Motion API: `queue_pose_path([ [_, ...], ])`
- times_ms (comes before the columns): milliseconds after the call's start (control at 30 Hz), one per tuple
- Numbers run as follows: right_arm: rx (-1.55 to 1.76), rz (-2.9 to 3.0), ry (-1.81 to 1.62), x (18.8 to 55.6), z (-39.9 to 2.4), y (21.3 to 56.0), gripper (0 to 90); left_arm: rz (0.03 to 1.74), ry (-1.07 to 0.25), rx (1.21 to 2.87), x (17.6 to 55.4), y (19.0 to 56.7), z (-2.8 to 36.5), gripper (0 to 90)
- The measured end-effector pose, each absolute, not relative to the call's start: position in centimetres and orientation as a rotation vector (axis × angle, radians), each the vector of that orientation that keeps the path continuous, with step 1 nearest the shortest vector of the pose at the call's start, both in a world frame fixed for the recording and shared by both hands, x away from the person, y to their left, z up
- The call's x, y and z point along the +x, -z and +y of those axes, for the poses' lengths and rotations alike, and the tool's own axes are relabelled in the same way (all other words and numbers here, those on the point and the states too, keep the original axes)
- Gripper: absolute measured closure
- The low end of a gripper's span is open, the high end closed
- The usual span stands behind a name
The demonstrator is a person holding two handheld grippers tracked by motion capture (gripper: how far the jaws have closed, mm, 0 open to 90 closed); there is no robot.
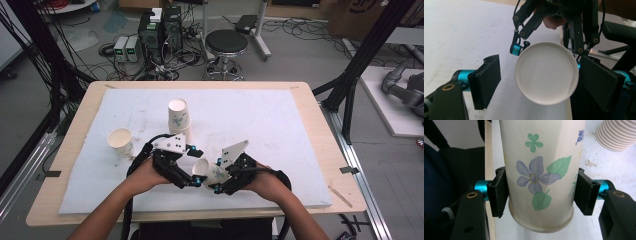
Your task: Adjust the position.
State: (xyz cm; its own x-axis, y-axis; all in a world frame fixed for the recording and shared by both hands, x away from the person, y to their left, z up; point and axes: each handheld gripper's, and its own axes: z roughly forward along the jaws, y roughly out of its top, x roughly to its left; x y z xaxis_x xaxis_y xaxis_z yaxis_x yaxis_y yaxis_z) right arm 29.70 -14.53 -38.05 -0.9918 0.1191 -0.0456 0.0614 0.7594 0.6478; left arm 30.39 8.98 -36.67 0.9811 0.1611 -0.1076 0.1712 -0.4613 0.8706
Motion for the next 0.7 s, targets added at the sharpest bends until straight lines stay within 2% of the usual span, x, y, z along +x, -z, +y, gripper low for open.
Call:
queue_pose_path([
  [700,0.097,2.947,-0.890,29.50,-13.60,38.03,36.6,0.177,0.096,2.159,30.57,37.25,8.14,29.6],
])
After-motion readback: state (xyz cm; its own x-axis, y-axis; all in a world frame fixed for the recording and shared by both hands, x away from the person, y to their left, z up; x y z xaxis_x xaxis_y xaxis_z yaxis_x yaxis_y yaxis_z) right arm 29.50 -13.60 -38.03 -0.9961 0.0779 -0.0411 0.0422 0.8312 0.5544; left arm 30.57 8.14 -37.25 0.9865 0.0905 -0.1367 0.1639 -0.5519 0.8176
